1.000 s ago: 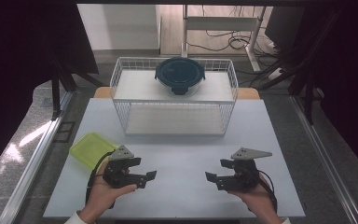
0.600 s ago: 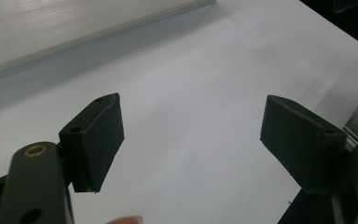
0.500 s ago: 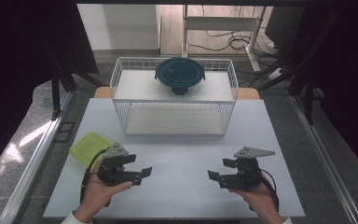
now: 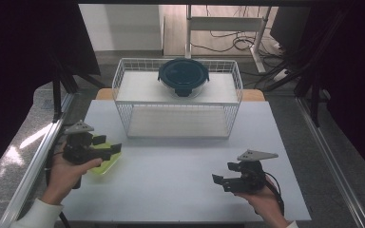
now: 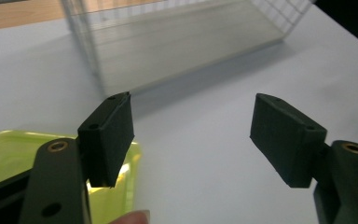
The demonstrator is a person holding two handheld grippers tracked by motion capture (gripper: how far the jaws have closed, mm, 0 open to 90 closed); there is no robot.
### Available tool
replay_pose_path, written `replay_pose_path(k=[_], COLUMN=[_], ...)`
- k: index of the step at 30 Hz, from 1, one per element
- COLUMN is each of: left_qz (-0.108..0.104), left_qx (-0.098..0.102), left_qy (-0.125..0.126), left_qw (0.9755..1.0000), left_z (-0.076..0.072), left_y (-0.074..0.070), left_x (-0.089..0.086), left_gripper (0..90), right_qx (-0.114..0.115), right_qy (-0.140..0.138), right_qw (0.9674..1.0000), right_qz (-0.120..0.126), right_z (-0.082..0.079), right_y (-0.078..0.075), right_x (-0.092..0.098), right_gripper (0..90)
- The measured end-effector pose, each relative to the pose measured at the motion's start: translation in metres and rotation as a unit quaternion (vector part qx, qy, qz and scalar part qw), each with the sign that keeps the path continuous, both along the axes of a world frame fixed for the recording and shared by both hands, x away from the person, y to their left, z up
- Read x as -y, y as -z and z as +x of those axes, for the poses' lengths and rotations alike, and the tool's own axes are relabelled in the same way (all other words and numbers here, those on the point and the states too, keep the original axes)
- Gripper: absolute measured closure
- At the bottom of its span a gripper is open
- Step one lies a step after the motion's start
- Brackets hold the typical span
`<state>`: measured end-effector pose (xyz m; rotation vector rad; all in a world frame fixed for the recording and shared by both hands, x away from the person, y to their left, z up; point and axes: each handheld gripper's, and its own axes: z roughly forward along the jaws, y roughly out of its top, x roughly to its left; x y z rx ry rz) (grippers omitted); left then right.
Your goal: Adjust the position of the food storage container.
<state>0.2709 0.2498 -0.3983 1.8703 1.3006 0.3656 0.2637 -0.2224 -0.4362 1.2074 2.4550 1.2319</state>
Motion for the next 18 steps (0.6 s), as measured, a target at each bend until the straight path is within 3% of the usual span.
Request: replay_pose_path(k=[7,10,15,17,18], left_qz=[0.019,0.035,0.037,0.046,0.049], left_qx=[-0.023,-0.034,-0.055,-0.063,-0.07], left_qy=[-0.031,-0.046,-0.059,-0.072,-0.082], left_qw=[0.9991,0.9978,0.996,0.9944,0.993], left_z=[0.026,0.036,0.048,0.054,0.057], left_y=[0.013,0.02,0.029,0.033,0.035], left_x=[-0.033,-0.045,-0.06,-0.065,-0.069], left_gripper=[40.2,49.5,64.4,70.9,78.6], right_qx=[-0.001,-0.001,-0.004,-0.005,-0.006], right_qy=[0.001,-0.001,-0.001,-0.001,-0.001], right_qw=[1.0,1.0,0.9999,0.9998,0.9998], right_qz=[-0.006,-0.009,-0.016,-0.018,-0.02], right_z=[0.0,0.001,0.001,0.002,0.002], right_y=[0.002,0.003,0.006,0.007,0.007], right_x=[-0.001,-0.002,-0.003,-0.003,-0.003], right_gripper=[21.9,21.9,21.9,21.9,21.8])
